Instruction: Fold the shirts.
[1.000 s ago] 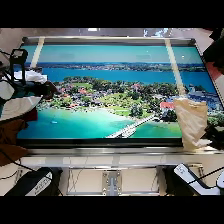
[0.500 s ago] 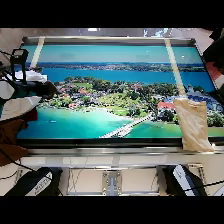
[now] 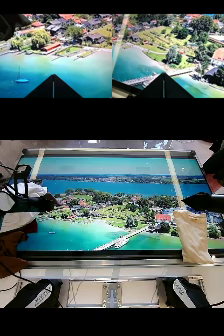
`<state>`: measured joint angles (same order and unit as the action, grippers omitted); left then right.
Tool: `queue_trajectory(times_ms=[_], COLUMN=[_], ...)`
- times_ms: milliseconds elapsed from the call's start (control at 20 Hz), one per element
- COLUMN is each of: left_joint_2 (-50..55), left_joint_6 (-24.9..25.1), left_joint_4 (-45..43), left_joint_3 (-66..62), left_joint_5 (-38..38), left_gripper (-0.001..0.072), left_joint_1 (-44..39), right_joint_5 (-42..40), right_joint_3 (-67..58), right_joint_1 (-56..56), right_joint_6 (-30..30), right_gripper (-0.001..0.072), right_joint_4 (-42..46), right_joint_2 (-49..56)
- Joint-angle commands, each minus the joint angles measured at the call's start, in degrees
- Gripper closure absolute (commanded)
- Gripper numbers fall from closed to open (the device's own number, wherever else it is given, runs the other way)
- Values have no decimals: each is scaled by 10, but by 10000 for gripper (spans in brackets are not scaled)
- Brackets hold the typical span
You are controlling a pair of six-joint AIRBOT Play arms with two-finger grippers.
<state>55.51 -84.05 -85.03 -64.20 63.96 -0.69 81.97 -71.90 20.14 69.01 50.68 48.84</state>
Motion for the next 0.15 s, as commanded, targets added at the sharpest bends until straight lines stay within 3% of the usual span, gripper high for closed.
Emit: queue_trajectory(times_ms=[0, 100], left_joint_2=[0, 0], left_joint_6=[0, 0], left_joint_4=[2, 2], left_joint_3=[0, 0], left_joint_5=[8, 8], left_gripper=[697, 697], left_joint_1=[1, 1], right_joint_5=[-6, -6], right_joint_3=[-1, -1], right_joint_1=[-10, -10], right_joint_6=[-1, -1], right_gripper=[696, 696], right_joint_4=[-3, -3], right_joint_2=[0, 0])
